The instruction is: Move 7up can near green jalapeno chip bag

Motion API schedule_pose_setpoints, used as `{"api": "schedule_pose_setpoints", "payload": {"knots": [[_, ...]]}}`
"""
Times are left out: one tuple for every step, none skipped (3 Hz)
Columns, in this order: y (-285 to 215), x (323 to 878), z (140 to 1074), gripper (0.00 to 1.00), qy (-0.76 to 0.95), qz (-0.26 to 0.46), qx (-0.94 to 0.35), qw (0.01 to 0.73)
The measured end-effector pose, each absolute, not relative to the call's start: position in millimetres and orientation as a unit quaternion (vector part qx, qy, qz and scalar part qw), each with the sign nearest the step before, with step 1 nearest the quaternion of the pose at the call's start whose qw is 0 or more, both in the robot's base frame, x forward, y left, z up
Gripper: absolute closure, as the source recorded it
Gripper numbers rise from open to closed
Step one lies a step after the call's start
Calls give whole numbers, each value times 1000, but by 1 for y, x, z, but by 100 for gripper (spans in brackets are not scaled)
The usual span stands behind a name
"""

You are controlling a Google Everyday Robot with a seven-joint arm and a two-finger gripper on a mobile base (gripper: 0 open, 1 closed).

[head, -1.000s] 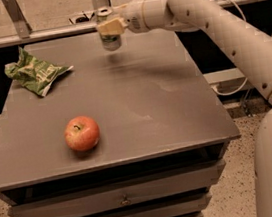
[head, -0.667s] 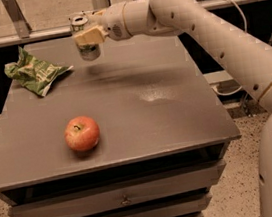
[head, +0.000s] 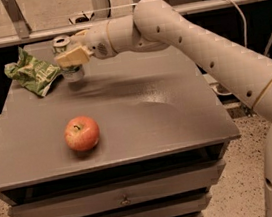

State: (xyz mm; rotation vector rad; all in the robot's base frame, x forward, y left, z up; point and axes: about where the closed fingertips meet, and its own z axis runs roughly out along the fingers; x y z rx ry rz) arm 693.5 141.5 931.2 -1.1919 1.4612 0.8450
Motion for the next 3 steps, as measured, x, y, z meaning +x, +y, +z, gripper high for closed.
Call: {"api": "schedule_pose_setpoints", "payload": {"knots": [[162, 683, 915, 100, 604, 374, -495, 499], [179, 684, 907, 100, 599, 386, -496, 496], [193, 691, 900, 77, 599, 392, -494, 493]]}}
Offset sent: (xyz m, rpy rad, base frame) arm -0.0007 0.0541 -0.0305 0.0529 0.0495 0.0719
